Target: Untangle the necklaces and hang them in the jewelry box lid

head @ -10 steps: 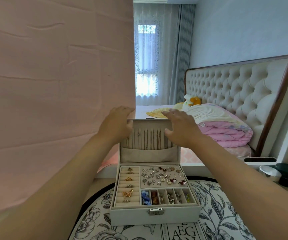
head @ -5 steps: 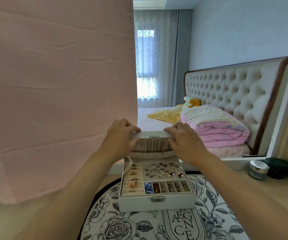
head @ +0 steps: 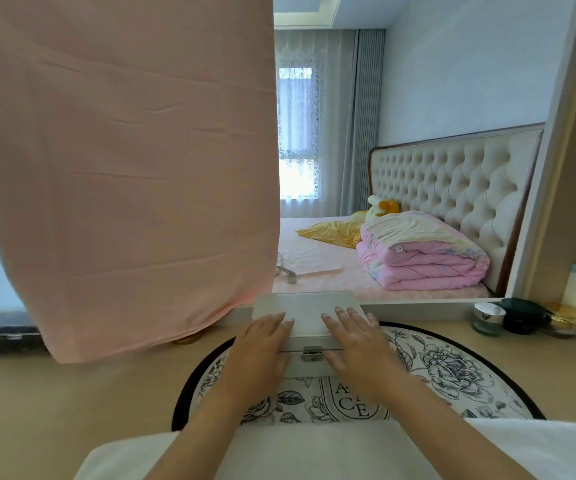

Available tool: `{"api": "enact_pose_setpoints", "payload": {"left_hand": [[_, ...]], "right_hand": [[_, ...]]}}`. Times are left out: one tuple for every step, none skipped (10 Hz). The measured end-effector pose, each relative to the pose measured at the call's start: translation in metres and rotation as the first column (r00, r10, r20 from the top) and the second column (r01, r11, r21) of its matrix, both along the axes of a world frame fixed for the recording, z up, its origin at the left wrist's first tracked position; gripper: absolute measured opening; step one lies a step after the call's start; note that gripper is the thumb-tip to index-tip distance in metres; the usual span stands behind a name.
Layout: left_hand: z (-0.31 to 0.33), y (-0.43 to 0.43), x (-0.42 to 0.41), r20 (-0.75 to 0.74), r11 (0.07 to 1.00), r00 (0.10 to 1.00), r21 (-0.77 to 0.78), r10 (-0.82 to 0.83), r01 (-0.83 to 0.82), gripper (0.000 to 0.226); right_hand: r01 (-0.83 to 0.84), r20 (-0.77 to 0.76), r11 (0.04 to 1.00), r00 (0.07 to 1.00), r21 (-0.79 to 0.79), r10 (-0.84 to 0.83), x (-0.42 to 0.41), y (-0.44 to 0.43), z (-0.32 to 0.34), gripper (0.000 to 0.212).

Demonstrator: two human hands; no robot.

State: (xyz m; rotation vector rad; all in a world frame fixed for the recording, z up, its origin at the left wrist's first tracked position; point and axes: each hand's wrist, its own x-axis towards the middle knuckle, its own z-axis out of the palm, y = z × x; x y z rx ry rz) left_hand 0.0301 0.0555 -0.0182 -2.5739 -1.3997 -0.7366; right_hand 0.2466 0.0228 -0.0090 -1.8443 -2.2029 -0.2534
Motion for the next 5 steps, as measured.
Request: {"api": "enact_pose_setpoints", "payload": {"left_hand": [[-0.011, -0.004, 0.001, -0.087, 0.998, 0.996, -0.056, 0.037, -0.042, 0.076], [-0.012, -0.006, 0.003, -0.088, 0.996, 0.994, -0.056, 0.057, -0.062, 0.075], [-0.015, -0.006, 0.004, -0.100, 0.996, 0.992, -0.037, 0.083, -0.087, 0.075], [-0.020, -0.005, 0.002, -0.119, 0.994, 0.989, -0.041, 0.092, -0.098, 0.086], [-0.009, -0.006, 0.003, -0.059, 0.994, 0.996, -0.090, 0.059, -0.065, 0.078]], "right_hand": [[0.006, 0.004, 0.999, 1.000, -0.048, -0.005, -0.001, -0.004, -0.007, 0.071], [0.011, 0.016, 0.999, 1.000, -0.053, -0.010, 0.000, -0.007, -0.011, 0.075], [0.017, 0.036, 0.999, 0.999, -0.051, -0.015, -0.001, -0.009, -0.015, 0.080], [0.020, 0.001, 0.998, 1.000, -0.057, -0.020, 0.000, -0.008, -0.016, 0.081], [0.018, -0.070, 0.996, 0.997, -0.093, -0.025, -0.002, -0.006, -0.008, 0.079]]}}
